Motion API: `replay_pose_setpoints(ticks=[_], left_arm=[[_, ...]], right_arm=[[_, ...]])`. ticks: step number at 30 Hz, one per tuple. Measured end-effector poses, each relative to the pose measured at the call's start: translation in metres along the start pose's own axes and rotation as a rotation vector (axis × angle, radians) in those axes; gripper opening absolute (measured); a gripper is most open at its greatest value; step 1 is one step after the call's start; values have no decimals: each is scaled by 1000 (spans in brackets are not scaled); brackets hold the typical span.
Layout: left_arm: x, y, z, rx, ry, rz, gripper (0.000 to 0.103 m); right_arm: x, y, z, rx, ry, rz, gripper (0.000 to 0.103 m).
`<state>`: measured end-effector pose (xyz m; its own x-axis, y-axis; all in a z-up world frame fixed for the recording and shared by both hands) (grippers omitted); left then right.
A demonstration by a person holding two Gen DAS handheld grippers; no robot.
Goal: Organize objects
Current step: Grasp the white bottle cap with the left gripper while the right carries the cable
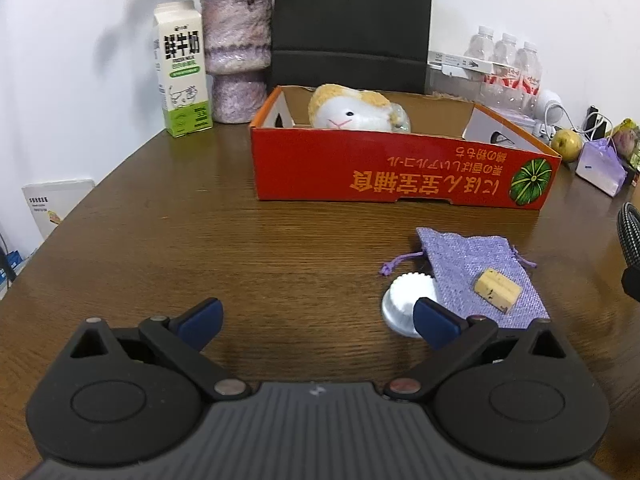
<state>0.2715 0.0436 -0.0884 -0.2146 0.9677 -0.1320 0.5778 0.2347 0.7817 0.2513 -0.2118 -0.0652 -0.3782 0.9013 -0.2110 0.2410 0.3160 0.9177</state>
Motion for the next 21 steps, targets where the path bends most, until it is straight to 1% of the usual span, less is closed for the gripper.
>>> replay_pose_setpoints(ticks=[6,11,12,13,14,16,18,21], left_arm=[[-14,0,7,-5,-45,30,103],[-31,-5,17,26,-53,87,102],[-34,-6,19,33,-62,94,97],[-37,-6,19,33,-76,94,89],[-38,-5,19,29,-87,92,84],[-42,-6,17,17,-115,100,58],[-44,-6,14,12,-147,108,41],[-44,-7,9,3,-164,105,41]], right_arm=[[2,0,0,-4,7,-3,90],[2,0,-1,-6,9,-4,91],[2,0,-1,-6,9,-4,91],[2,0,-1,-6,10,-4,91],[2,0,-1,-5,10,-4,91],[1,0,-1,-6,10,-5,91],[2,0,-1,-6,11,-5,91],[2,0,-1,-5,13,-5,91]])
Point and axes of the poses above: each gripper's, at about its wrist camera, not at the fingertips, and z roughly the way its jaws point, x to its left, y to its top, the point moved 5 cm from there along z, roughly the way its jaws point, and after that the axes turned 9 degrees about -z, right-handed, at the moved point
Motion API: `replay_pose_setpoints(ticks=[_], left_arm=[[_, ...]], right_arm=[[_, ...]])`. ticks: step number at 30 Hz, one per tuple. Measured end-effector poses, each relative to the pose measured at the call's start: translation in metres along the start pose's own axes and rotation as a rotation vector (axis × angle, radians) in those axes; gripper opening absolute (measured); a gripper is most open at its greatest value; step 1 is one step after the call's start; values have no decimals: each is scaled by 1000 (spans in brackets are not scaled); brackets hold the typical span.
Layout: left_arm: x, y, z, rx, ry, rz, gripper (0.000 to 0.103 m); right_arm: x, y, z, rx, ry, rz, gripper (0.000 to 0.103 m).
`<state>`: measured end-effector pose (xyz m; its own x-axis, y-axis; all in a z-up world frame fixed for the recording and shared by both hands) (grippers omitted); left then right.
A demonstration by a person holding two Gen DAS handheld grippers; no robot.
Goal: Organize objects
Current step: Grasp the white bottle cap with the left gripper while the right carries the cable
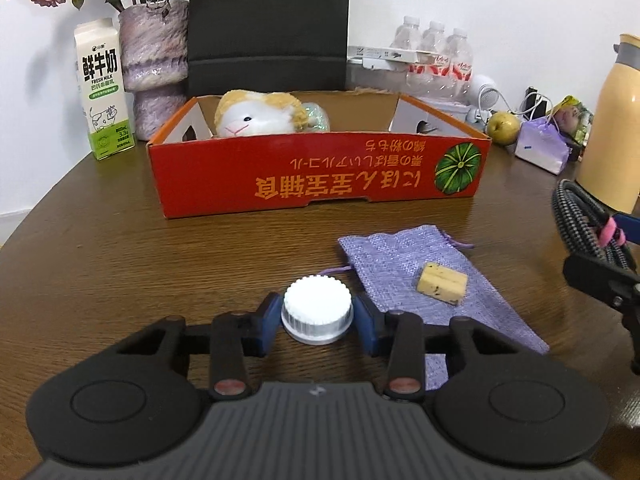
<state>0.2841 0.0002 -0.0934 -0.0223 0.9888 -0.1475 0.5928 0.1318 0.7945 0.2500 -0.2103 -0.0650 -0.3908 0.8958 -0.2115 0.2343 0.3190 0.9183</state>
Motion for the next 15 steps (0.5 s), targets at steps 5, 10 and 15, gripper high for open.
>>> replay_pose_setpoints(ticks=[5,10,15], left_arm=[[1,0,-10,-31,15,1,41],[7,-1,-18,-45,40,-17,41],[9,-1,-29,-82,66,-24,41]], right_arm=[[0,-1,-1,0,1,6,91],[0,-1,-1,-1,3,8,91],[0,-1,-1,-3,6,11,90]])
Point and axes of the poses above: each gripper's, at about its wrist camera, not at the fingertips, and z roughly the way its jaws point, x to its left, y to its top, the point moved 5 cm from there along z, roughly the way its jaws point, and after that the axes turned 9 degrees about -z, right-handed, at the moved point
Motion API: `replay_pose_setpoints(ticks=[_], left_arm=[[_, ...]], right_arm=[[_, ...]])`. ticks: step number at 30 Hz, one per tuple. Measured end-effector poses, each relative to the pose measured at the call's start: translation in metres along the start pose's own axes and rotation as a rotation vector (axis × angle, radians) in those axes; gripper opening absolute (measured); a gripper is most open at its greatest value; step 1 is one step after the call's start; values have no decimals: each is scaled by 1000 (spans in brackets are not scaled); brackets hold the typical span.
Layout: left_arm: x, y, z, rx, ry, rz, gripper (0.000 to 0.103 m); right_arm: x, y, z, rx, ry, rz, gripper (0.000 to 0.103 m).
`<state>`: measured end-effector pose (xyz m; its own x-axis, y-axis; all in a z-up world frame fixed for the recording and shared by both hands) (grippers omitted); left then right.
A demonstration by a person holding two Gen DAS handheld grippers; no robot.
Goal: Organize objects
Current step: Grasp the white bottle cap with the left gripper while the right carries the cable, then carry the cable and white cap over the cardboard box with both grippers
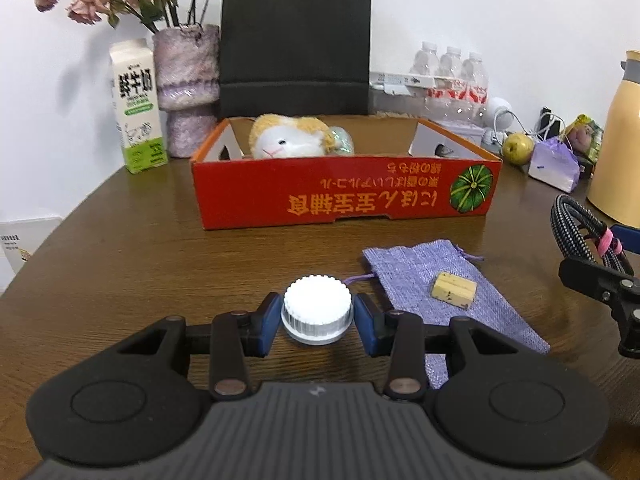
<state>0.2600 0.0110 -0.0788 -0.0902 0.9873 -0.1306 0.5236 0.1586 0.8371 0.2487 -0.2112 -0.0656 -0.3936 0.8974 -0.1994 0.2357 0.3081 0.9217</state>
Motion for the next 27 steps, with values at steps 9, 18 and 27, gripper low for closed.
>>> replay_pose_setpoints(ticks=[9,18,27], left_arm=[[-5,5,-19,-62,30,-12,41],[-27,23,-33,-117,0,1,41],[-36,47,-34,-162,-11,-15,41]], right_arm=[[4,7,-4,-27,19,7,90],[8,19,3,-23,33,22,90],[11,40,12,-42,45,15,90]])
Point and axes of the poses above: each gripper's, at about its wrist camera, not at the fingertips, and z roughly the way its jaws point, x to its left, y to its top, the point moved 5 cm from there along z, roughly the way its jaws point, and after that the axes turned 9 degrees about -z, right-handed, at the moved point
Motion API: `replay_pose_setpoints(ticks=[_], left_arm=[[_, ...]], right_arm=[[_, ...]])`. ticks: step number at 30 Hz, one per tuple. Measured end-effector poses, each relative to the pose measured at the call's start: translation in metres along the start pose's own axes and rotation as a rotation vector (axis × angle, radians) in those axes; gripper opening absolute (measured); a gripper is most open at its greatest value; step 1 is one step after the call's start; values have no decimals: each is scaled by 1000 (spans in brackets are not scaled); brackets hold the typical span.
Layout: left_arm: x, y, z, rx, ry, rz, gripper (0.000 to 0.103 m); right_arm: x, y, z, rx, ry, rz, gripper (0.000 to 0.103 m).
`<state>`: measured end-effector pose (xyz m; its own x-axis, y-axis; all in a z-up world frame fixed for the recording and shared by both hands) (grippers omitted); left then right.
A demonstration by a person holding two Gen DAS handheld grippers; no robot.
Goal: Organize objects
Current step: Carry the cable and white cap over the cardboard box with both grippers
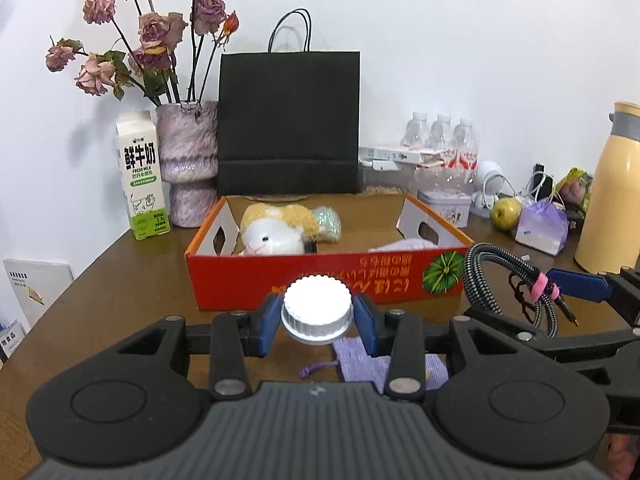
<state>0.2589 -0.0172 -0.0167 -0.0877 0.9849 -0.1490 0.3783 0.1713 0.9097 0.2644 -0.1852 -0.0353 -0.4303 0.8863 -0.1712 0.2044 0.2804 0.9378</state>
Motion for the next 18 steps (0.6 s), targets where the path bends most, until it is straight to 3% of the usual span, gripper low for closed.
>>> replay_pose_setpoints(ticks=[18], left_arm=[[2,40,29,-54,-3,-65,41]], right_arm=[[-4,40,37,-48,-7,3,90]])
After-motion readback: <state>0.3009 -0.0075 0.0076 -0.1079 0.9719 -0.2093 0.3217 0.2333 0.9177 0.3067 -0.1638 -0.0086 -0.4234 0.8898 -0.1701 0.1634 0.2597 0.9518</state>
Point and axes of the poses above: each gripper's, at about its wrist camera, not at the fingertips, and z roughly the way its jaws point, x to its left, y to its top, the point moved 5 cm from there along z, roughly the way its jaws point, and after that the axes turned 9 degrees about -z, right-handed, at the moved point
